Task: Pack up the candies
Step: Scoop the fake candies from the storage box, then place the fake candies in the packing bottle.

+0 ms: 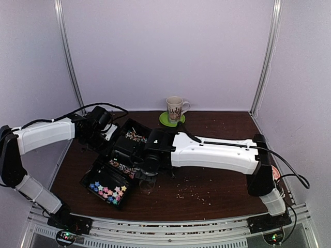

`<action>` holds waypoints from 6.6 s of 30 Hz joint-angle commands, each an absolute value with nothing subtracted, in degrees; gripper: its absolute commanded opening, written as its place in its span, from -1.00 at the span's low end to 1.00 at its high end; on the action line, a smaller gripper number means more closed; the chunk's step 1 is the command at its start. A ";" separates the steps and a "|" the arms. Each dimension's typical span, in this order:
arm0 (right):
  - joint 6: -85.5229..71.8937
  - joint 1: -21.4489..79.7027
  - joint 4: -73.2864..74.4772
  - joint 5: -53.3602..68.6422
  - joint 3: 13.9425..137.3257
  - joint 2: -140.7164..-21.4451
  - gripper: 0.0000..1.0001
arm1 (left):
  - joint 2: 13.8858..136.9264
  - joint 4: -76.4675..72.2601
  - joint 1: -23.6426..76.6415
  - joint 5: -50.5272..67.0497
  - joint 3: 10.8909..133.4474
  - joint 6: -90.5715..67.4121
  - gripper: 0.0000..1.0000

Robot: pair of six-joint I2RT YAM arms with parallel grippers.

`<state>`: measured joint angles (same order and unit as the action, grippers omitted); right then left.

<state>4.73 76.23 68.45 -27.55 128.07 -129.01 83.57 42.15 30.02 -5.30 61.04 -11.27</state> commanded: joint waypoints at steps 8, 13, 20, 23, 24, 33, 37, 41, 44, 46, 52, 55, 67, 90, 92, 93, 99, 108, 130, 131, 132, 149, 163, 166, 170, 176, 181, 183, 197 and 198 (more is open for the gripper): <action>7.34 76.29 67.46 -31.70 133.12 -136.00 -1.00 | 77.81 32.08 30.29 1.61 60.65 -11.16 -1.00; 8.81 76.22 60.38 -27.26 132.40 -136.59 -1.00 | 77.43 31.12 30.28 3.37 60.29 -11.16 -1.00; 7.04 76.12 55.83 -21.08 133.19 -138.45 -1.00 | 76.46 29.95 30.23 4.63 59.57 -11.33 -1.00; 5.78 76.08 54.56 -19.27 130.88 -137.92 -1.00 | 75.88 29.28 30.20 4.80 59.19 -11.51 -1.00; 5.46 76.11 54.15 -18.98 129.46 -137.46 -1.00 | 75.85 29.27 30.19 4.54 59.08 -11.64 -1.00; 0.07 74.61 62.87 -18.60 126.69 -135.39 -1.00 | 76.68 31.19 29.15 0.14 59.54 -12.95 -1.00; -1.41 74.40 64.89 -18.45 126.25 -134.89 -1.00 | 76.02 30.02 28.28 1.26 58.92 -13.48 -1.00; -1.17 74.32 65.24 -17.50 126.19 -134.79 -1.00 | 75.36 29.46 28.05 1.38 58.67 -13.39 -1.00; -1.31 74.22 64.18 -17.12 125.81 -135.23 -1.00 | 74.72 28.46 28.04 3.18 58.33 -13.04 -1.00; -1.29 74.10 61.35 -17.14 124.22 -135.40 -1.00 | 73.95 27.10 28.08 5.37 57.73 -12.77 -1.00; -1.09 73.64 50.31 -18.42 120.20 -136.92 -1.00 | 72.25 24.07 28.09 11.72 56.68 -11.96 -1.00; -0.84 73.55 44.10 -18.46 118.67 -136.91 -1.00 | 71.71 22.97 28.04 14.04 56.29 -11.87 -1.00; 1.29 73.56 21.69 -15.33 105.60 -133.16 -1.00 | 69.35 19.93 28.06 18.70 54.93 -12.07 -1.00; 4.41 71.98 -17.72 -15.52 70.65 -115.05 -1.00 | 78.13 30.23 25.04 7.27 59.10 -13.80 -1.00; 4.70 71.94 -17.08 -16.15 70.81 -114.54 -1.00 | 78.06 30.36 24.99 6.46 59.01 -13.84 -1.00; 4.74 71.98 -16.80 -16.51 70.77 -114.33 -1.00 | 78.05 30.52 25.01 5.94 59.01 -13.87 -1.00; 4.70 71.98 -15.86 -18.72 70.31 -113.09 -1.00 | 78.61 31.22 25.03 4.28 59.27 -13.89 -1.00; 4.24 71.96 -21.30 -18.83 65.71 -108.78 -1.00 | 79.84 32.65 25.01 3.12 60.10 -13.64 -1.00; 5.46 71.98 -31.94 -17.08 56.91 -96.58 -1.00 | 80.34 33.61 24.96 1.53 60.50 -13.80 -1.00; 5.07 71.98 -32.03 -16.56 56.95 -96.27 -1.00 | 80.27 33.68 24.94 1.51 60.43 -13.75 -1.00; 4.69 71.98 -32.21 -16.32 56.81 -95.98 -1.00 | 80.17 33.68 24.95 1.45 60.40 -13.76 -1.00; 5.89 71.31 -3.63 -25.64 54.83 -80.20 -1.00 | 80.15 34.18 24.93 1.63 60.75 -13.81 -1.00; 1.68 66.24 20.35 -26.30 55.57 -71.16 -1.00 | 80.04 34.36 24.95 1.89 60.83 -13.81 -1.00; 1.08 65.22 23.92 -26.07 56.65 -71.15 -1.00 | 80.04 34.36 24.90 2.00 60.79 -13.79 -1.00; 0.62 64.65 28.72 -25.56 59.16 -72.10 -1.00 | 80.13 34.35 24.93 2.10 60.80 -13.80 -1.00; 0.18 64.21 35.02 -24.95 63.83 -75.31 -1.00 | 80.03 34.34 24.89 2.20 60.83 -13.80 -1.00; 0.78 64.17 37.23 -23.61 66.53 -77.24 -1.00 | 80.07 34.34 24.95 2.18 60.92 -13.71 -1.00; 0.88 64.17 38.37 -23.52 67.80 -78.08 -1.00 | 80.07 34.34 24.90 2.20 60.99 -13.71 -1.00; 2.03 64.12 47.85 -23.59 77.09 -85.47 -1.00 | 79.89 34.41 24.95 2.30 61.09 -13.72 -1.00; 2.09 64.14 48.42 -23.58 77.72 -85.91 -1.00 | 79.89 34.45 24.95 2.36 61.10 -13.71 -1.00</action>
